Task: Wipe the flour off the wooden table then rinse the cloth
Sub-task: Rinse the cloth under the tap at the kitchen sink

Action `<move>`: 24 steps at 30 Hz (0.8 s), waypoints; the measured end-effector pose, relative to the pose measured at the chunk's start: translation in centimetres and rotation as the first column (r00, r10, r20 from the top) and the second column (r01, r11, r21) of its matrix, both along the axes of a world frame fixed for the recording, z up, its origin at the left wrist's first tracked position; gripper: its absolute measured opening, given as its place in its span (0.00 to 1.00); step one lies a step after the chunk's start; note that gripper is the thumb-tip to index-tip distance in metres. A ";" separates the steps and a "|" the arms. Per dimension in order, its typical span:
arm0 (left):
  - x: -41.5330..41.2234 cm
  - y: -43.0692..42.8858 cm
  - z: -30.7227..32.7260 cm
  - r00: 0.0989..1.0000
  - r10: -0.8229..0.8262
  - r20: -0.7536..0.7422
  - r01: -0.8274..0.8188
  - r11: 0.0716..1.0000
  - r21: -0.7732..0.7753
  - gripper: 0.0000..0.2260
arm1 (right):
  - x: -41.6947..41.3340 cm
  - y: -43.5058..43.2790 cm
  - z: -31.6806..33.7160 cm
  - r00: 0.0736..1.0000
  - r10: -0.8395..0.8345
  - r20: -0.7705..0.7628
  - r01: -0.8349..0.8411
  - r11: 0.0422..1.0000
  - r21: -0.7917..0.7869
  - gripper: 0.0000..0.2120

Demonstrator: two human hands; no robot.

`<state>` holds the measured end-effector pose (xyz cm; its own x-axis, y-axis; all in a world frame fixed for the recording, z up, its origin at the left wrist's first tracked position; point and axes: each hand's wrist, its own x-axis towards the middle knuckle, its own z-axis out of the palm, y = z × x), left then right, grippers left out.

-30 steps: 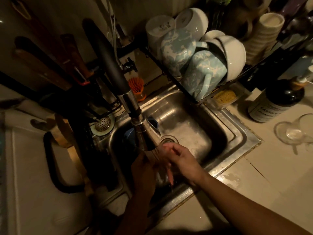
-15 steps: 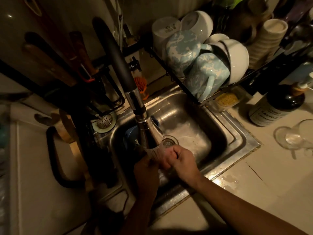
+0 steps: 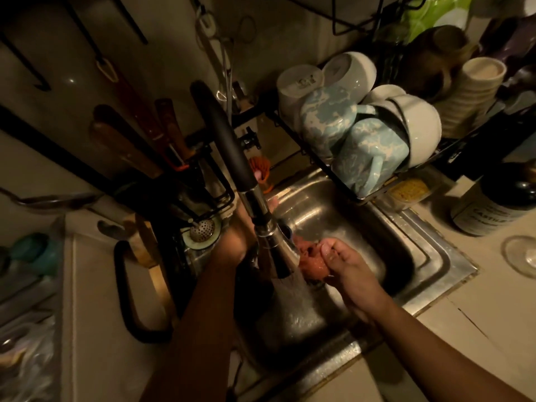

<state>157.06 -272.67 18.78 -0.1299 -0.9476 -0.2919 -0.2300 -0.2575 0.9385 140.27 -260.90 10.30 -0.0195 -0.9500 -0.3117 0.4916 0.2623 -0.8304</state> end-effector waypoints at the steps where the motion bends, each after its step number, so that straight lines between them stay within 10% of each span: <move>1: -0.7 -1.7 0.9 0.999 0.018 0.034 -0.016 0.999 -0.042 0.11 | -0.3 -0.2 0.4 0.998 -0.003 0.062 0.002 1.000 0.012 0.13; 6: 0.6 -8.9 -2.5 0.998 0.045 0.048 -0.046 0.999 0.011 0.17 | -1.4 -0.4 0.9 0.961 -0.012 0.276 0.009 1.000 0.013 0.34; 10: -2.1 -12.4 -3.0 0.990 0.109 0.088 -0.104 0.993 -0.055 0.35 | -1.4 -0.1 0.6 0.945 -0.016 0.327 0.012 1.000 0.013 0.29; 15: -4.5 -9.4 -0.6 0.985 0.173 -0.029 -0.175 0.976 -0.127 0.36 | -1.1 0.6 0.8 0.959 0.023 0.281 -0.017 1.000 -0.025 0.07; 24: -4.3 -9.6 -0.9 0.990 0.138 -0.001 -0.136 0.979 -0.151 0.41 | -0.2 0.8 0.1 0.964 0.112 0.243 -0.123 0.992 0.031 0.14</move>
<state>152.71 -282.28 17.89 0.0064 -0.9893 -0.1455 -0.2112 -0.1436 0.9668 140.05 -260.12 10.37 0.1718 -0.9258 -0.3368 0.6385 0.3650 -0.6776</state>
